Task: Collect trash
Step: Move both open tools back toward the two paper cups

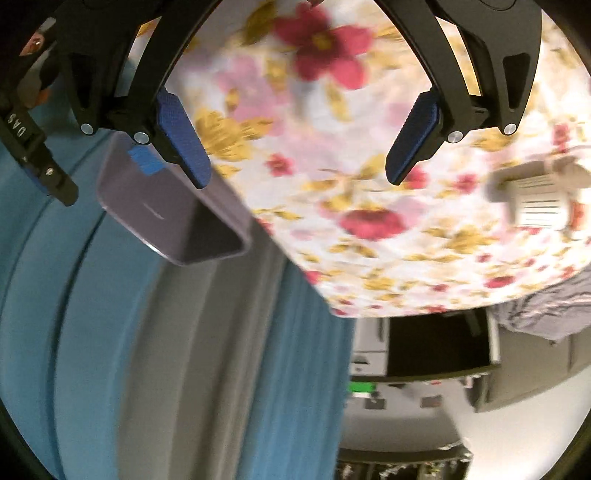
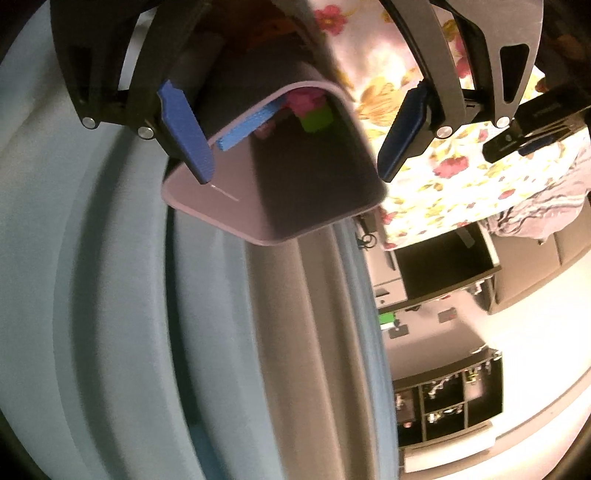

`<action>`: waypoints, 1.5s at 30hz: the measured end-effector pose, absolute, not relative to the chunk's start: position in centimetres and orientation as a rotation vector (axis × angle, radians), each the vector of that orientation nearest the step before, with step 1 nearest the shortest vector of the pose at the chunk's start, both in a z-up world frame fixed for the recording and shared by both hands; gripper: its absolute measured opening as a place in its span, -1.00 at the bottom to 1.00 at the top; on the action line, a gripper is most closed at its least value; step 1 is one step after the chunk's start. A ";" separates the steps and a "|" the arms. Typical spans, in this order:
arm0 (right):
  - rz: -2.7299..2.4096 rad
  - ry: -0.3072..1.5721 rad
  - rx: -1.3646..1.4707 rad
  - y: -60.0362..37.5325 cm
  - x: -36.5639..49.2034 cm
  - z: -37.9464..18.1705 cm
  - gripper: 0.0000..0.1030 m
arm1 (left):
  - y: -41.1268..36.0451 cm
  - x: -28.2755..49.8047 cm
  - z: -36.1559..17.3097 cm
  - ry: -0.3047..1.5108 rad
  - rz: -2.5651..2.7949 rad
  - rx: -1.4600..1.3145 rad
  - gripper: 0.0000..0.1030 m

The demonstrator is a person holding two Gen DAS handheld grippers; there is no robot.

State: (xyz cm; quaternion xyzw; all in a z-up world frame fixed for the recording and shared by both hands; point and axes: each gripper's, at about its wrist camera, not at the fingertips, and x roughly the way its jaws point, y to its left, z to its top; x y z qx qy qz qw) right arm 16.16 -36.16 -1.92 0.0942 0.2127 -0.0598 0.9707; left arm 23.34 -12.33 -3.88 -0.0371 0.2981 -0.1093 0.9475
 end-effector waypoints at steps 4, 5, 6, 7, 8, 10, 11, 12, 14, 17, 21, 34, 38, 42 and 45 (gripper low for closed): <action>-0.082 0.427 0.179 -34.2 16.0 -1.4 0.71 | -9.0 21.3 -3.3 0.572 -0.157 -0.062 0.83; -0.068 0.427 0.179 -33.7 16.0 -1.3 0.72 | -8.2 20.9 -3.2 0.566 -0.139 -0.060 0.83; -0.057 0.427 0.177 -33.1 16.0 -1.2 0.72 | -7.0 20.4 -3.2 0.561 -0.115 -0.059 0.83; -0.045 0.426 0.174 -32.4 16.0 -1.0 0.73 | -6.1 19.8 -3.2 0.558 -0.098 -0.059 0.83; -0.035 0.425 0.172 -32.0 15.9 -1.0 0.73 | -4.9 19.3 -3.2 0.558 -0.071 -0.058 0.83; -0.007 0.428 0.168 -30.6 15.9 -0.8 0.73 | -2.9 18.6 -3.1 0.555 -0.026 -0.062 0.83; 0.008 0.432 0.165 -29.9 15.9 -0.8 0.73 | -1.9 18.3 -3.0 0.554 -0.005 -0.066 0.83; 0.026 0.436 0.162 -29.1 15.9 -0.7 0.73 | -0.8 17.7 -3.0 0.550 0.021 -0.069 0.83; 0.055 0.439 0.154 -27.6 15.9 -0.6 0.73 | 1.4 16.7 -2.9 0.537 0.073 -0.066 0.83; 0.097 0.449 0.136 -25.3 15.8 -0.5 0.74 | 4.5 15.6 -3.0 0.532 0.144 -0.066 0.83; 0.153 0.463 0.127 -22.3 15.9 -0.4 0.74 | 8.5 14.2 -3.3 0.535 0.219 -0.098 0.83; 0.353 0.558 0.062 -9.9 18.6 -1.1 0.74 | 18.1 11.7 -3.3 0.525 0.400 -0.185 0.83; 0.398 0.596 0.038 -5.9 20.3 -1.7 0.74 | 20.3 11.5 -2.7 0.508 0.438 -0.204 0.83; 0.433 0.611 0.003 -2.0 22.2 -2.4 0.74 | 22.1 11.8 -2.2 0.494 0.455 -0.228 0.83; 0.446 0.631 -0.002 0.2 23.8 -3.1 0.74 | 22.9 12.2 -2.0 0.486 0.454 -0.241 0.83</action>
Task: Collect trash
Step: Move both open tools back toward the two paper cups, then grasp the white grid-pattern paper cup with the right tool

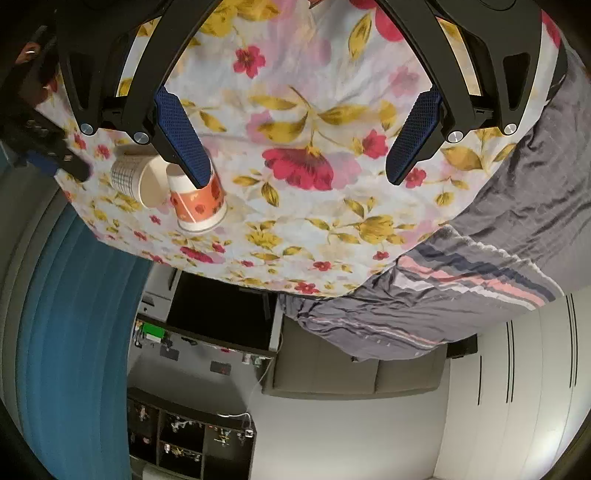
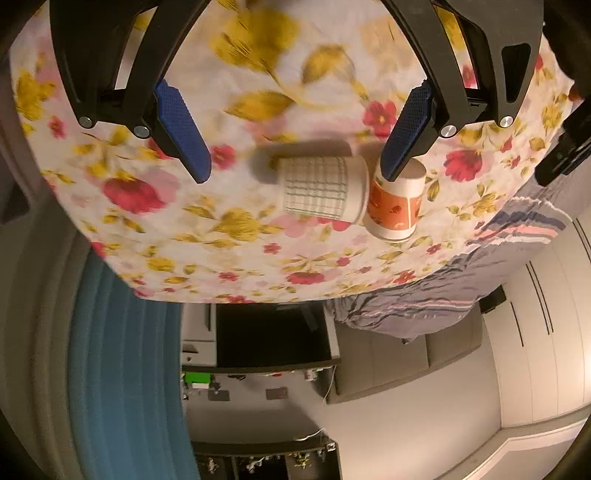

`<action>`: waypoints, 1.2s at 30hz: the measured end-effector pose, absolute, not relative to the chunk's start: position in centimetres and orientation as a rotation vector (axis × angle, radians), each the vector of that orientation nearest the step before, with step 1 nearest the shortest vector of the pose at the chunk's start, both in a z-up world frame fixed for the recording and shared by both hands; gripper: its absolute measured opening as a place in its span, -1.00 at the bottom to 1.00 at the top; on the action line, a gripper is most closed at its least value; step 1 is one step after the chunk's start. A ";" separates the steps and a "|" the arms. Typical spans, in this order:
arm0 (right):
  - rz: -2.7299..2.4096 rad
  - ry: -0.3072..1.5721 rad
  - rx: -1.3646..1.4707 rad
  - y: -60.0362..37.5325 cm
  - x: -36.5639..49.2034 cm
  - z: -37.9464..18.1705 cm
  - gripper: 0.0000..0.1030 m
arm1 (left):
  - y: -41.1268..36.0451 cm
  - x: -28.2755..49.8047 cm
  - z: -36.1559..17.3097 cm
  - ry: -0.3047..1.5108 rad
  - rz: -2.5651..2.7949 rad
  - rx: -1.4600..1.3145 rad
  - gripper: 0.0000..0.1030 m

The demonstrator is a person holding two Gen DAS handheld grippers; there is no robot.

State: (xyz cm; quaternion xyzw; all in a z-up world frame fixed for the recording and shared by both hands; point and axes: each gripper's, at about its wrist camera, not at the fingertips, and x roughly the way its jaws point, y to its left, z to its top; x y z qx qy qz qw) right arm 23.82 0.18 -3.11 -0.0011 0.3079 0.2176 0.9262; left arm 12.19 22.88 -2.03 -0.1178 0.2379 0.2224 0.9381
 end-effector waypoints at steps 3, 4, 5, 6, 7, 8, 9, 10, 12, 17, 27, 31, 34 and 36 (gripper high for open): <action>0.452 0.647 -0.004 1.7 25.2 -3.9 0.74 | 23.2 12.9 -2.0 0.485 0.440 -0.240 0.83; 0.454 0.655 -0.004 2.2 25.7 -4.3 0.74 | 23.2 13.1 -2.0 0.484 0.435 -0.238 0.83; 0.454 0.659 -0.002 2.4 25.9 -4.5 0.74 | 23.3 13.4 -1.9 0.483 0.429 -0.236 0.83; 0.459 0.667 0.003 2.8 26.2 -4.7 0.74 | 23.3 13.6 -1.9 0.481 0.425 -0.235 0.83; 0.463 0.675 0.005 3.0 26.4 -5.0 0.74 | 23.3 13.8 -1.8 0.479 0.419 -0.234 0.83; 0.463 0.680 0.003 3.3 26.7 -5.2 0.74 | 23.3 14.0 -1.8 0.479 0.415 -0.233 0.83; 0.462 0.682 -0.003 3.6 27.0 -5.4 0.74 | 23.4 14.3 -1.8 0.479 0.413 -0.234 0.83; 0.461 0.687 -0.007 3.9 27.2 -5.5 0.74 | 23.4 14.5 -1.8 0.480 0.408 -0.236 0.83; 0.461 0.700 -0.006 4.2 27.7 -5.9 0.74 | 23.4 14.9 -1.9 0.483 0.401 -0.237 0.83; 0.460 0.725 0.005 4.4 28.6 -6.5 0.74 | 23.5 15.7 -2.2 0.490 0.391 -0.241 0.83; 0.469 0.768 0.026 3.8 29.4 -7.5 0.49 | 22.5 17.8 -3.2 0.521 0.334 -0.248 0.83; 0.445 0.743 0.033 2.4 29.0 -7.0 0.49 | 21.4 19.3 -3.7 0.540 0.295 -0.253 0.83; 0.412 0.728 0.037 0.6 28.5 -6.5 0.49 | 20.2 20.9 -4.1 0.552 0.257 -0.257 0.83; 0.404 0.714 0.035 -0.5 28.1 -6.0 0.49 | 19.5 22.2 -4.6 0.565 0.242 -0.251 0.83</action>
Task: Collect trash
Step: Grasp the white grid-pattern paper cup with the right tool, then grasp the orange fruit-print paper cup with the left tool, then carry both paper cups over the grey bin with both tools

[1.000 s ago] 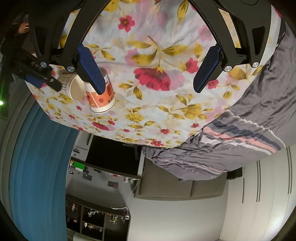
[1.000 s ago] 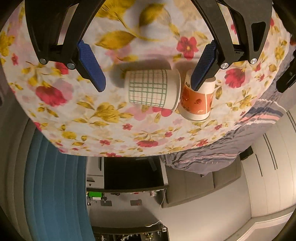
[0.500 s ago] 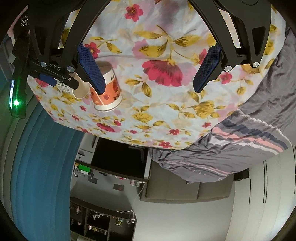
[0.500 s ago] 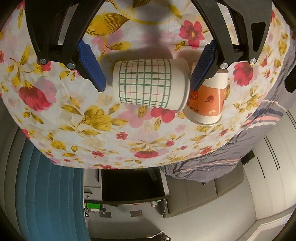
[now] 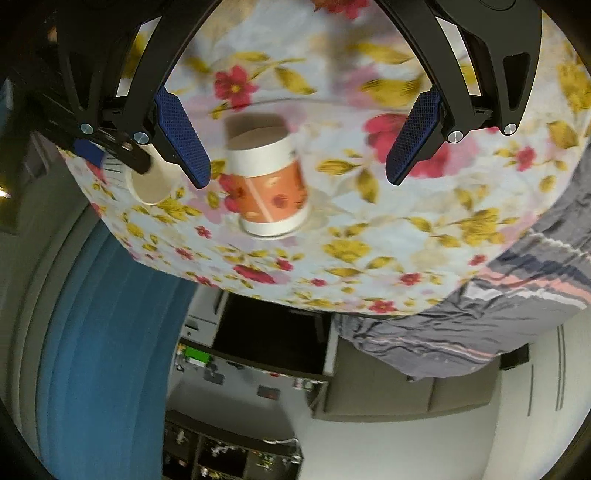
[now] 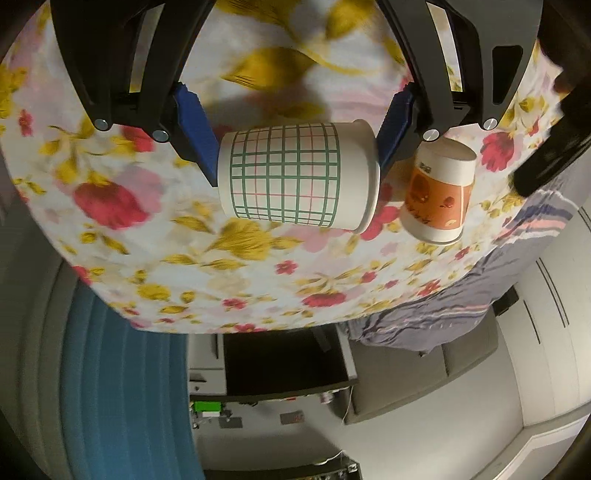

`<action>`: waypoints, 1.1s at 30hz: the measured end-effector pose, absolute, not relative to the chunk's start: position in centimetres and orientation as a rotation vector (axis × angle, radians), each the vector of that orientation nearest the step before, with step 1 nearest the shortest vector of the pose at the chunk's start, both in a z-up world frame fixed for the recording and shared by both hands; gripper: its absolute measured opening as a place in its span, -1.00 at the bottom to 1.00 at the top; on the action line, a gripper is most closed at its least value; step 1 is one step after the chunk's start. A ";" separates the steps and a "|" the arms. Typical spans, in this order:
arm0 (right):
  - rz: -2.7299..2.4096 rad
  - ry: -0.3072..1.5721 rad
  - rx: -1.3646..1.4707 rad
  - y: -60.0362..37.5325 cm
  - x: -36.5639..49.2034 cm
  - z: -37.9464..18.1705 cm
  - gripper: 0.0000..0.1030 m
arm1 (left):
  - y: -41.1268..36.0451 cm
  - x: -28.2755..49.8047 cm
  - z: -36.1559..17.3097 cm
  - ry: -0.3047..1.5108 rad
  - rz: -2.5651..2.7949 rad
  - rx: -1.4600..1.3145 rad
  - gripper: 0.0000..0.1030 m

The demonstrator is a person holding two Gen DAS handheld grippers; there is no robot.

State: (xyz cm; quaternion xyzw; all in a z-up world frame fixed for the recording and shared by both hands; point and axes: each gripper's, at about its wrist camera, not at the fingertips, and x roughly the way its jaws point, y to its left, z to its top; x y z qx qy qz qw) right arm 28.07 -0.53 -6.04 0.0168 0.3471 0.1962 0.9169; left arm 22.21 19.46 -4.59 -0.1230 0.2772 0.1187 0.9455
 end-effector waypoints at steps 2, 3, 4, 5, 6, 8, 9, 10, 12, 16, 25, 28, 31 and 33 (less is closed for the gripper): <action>0.396 0.697 0.022 -1.7 27.6 -5.5 0.49 | 18.8 23.6 -5.2 0.582 0.238 -0.235 0.83; 0.390 0.684 0.015 -2.4 27.3 -5.2 0.49 | 18.5 24.4 -5.6 0.594 0.232 -0.232 0.83; 0.386 0.675 0.012 -2.9 27.1 -5.0 0.49 | 18.4 24.9 -5.8 0.604 0.226 -0.235 0.79; 0.381 0.662 0.011 -3.7 26.8 -4.6 0.49 | 18.4 25.5 -6.1 0.616 0.219 -0.240 0.74; 0.380 0.655 0.011 -4.2 26.6 -4.5 0.49 | 18.4 26.0 -6.4 0.631 0.217 -0.246 0.66; 0.376 0.644 0.016 -5.4 26.3 -4.1 0.49 | 18.3 26.9 -6.8 0.649 0.212 -0.249 0.59; 0.375 0.641 0.018 -5.7 26.2 -4.0 0.49 | 18.2 27.3 -7.0 0.656 0.212 -0.246 0.53; 0.374 0.639 0.018 -6.1 26.2 -4.0 0.49 | 18.1 27.6 -7.2 0.663 0.210 -0.242 0.48; 0.375 0.635 0.018 -6.5 26.1 -3.9 0.49 | 18.2 28.2 -7.6 0.686 0.210 -0.248 0.41; 0.375 0.631 0.013 -7.1 25.9 -3.9 0.49 | 18.2 28.8 -8.2 0.724 0.198 -0.248 0.17; 0.386 0.607 0.007 -8.0 24.6 -3.3 0.48 | 16.6 27.6 -7.1 0.686 0.179 -0.206 0.11; 0.387 0.591 0.010 -8.7 23.8 -2.6 0.48 | 15.3 26.3 -5.8 0.648 0.152 -0.193 0.10; 0.384 0.573 0.011 -9.6 22.8 -2.0 0.48 | 13.7 25.0 -4.4 0.609 0.128 -0.178 0.10; 0.380 0.561 0.013 -10.4 22.1 -1.6 0.48 | 12.6 24.2 -3.6 0.591 0.111 -0.173 0.10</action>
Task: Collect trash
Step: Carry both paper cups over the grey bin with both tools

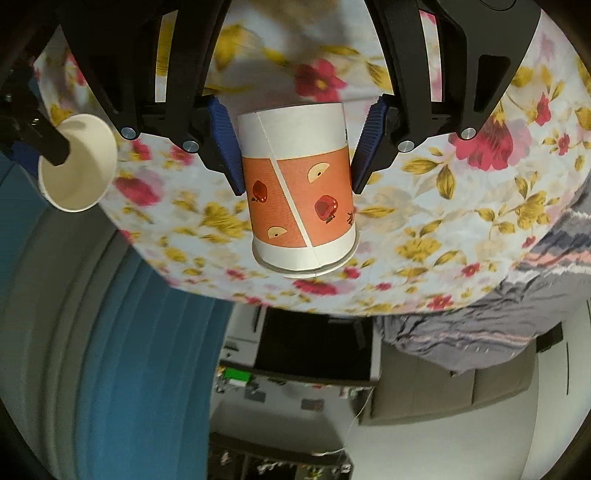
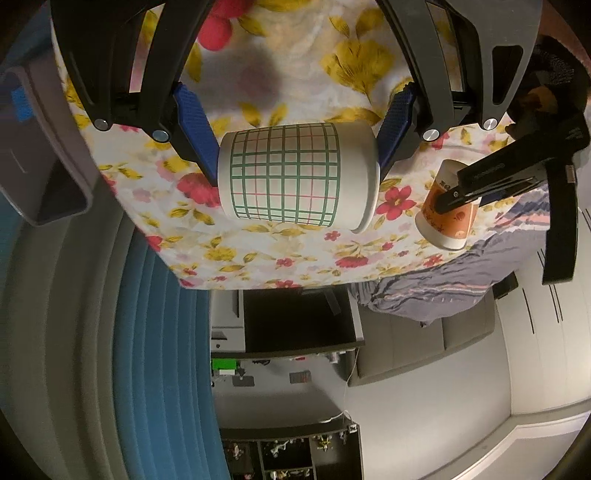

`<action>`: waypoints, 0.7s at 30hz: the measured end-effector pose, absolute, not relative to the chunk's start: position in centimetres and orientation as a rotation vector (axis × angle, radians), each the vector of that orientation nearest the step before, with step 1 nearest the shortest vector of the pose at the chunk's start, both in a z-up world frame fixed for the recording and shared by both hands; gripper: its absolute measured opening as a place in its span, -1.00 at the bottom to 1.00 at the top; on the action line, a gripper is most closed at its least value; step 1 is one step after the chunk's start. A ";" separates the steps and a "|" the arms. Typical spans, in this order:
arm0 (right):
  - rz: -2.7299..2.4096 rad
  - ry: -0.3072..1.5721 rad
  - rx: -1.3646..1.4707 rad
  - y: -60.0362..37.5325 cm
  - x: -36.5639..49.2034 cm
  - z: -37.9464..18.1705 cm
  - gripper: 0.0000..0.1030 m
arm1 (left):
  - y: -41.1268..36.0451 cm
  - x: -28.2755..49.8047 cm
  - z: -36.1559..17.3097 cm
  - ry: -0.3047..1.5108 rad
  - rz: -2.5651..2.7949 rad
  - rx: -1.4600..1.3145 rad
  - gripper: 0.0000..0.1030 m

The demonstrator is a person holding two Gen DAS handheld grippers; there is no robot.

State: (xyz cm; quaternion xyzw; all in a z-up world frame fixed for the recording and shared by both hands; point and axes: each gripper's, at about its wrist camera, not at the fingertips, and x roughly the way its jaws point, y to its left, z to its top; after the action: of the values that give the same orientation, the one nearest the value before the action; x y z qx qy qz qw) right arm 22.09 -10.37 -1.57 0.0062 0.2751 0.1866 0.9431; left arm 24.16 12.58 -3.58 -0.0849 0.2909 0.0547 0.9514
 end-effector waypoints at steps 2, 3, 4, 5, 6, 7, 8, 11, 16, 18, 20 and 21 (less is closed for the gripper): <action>0.373 0.549 0.014 -11.3 21.4 -1.2 0.48 | 11.2 23.3 -2.7 0.572 0.094 -0.164 0.10; 0.367 0.542 0.016 -11.9 21.0 -1.0 0.48 | 10.3 22.8 -2.2 0.561 0.080 -0.154 0.10; 0.363 0.536 0.019 -12.5 20.7 -0.8 0.48 | 9.6 22.5 -1.9 0.553 0.070 -0.148 0.10; 0.357 0.528 0.022 -13.1 20.3 -0.6 0.48 | 8.9 22.1 -1.5 0.546 0.057 -0.142 0.10; 0.349 0.518 0.027 -13.9 19.9 -0.3 0.48 | 8.0 21.7 -1.1 0.538 0.039 -0.134 0.10; 0.340 0.510 0.030 -14.5 19.6 -0.1 0.48 | 6.9 21.4 -0.7 0.531 0.021 -0.125 0.10; 0.329 0.500 0.034 -15.3 19.2 0.1 0.48 | 6.0 21.1 -0.4 0.527 0.002 -0.118 0.10; 0.282 0.473 0.045 -18.0 18.3 0.5 0.48 | 2.2 20.6 0.6 0.516 -0.075 -0.093 0.10; 0.130 0.443 0.057 -24.3 17.3 0.4 0.48 | -4.8 21.1 1.3 0.509 -0.238 -0.076 0.10; 0.063 0.427 0.058 -26.7 17.1 0.2 0.49 | -7.8 21.7 1.3 0.505 -0.308 -0.074 0.10; -0.001 0.416 0.058 -29.0 17.2 -0.2 0.49 | -11.0 22.5 0.8 0.510 -0.386 -0.075 0.10; -0.031 0.410 0.056 -30.1 17.3 -0.5 0.49 | -12.3 22.9 0.4 0.515 -0.418 -0.081 0.10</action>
State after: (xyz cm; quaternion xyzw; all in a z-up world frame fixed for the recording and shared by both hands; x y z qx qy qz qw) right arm 17.26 -30.10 -0.50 0.0276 0.2034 -0.0152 0.9786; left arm 22.94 -12.29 0.45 -0.0397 0.2529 -0.2052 0.9447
